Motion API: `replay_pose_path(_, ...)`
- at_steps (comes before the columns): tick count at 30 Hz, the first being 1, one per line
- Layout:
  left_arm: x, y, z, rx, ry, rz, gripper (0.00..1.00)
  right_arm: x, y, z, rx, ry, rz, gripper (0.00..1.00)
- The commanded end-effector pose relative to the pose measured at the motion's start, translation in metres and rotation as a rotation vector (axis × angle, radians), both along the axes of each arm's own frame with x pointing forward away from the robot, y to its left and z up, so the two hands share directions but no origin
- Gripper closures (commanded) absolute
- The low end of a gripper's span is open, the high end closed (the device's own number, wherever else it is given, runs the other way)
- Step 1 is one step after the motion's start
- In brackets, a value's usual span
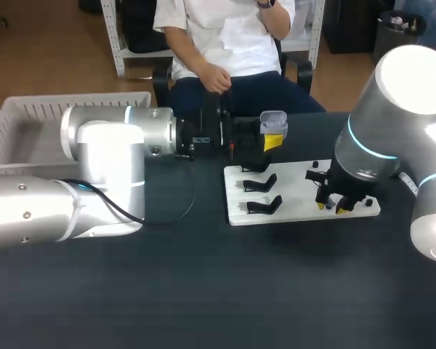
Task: Pick up each earbud case from the left stands, insert the matching earbuds, close the lid, and place the case in the box.
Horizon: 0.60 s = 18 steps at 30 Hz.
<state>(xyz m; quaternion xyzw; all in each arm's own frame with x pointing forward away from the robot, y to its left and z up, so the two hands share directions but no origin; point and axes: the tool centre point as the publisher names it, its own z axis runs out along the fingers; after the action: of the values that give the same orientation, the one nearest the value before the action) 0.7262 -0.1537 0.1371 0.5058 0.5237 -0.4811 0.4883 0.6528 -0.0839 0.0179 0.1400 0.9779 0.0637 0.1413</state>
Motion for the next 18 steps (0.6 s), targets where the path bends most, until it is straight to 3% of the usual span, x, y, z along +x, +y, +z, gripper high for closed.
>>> replay_pose_path(1,-0.0015,-0.0003,-0.0012,-0.006,-0.005,0.006,1.0,0.0012,0.0013,-0.0009,-0.005,0.002,-0.005,0.72)
replay_pose_path(18,-0.0015,-0.0003,-0.0012,-0.006,-0.005,0.006,1.0,-0.0003,0.0004,0.0024,-0.015,-0.005,-0.019,0.71)
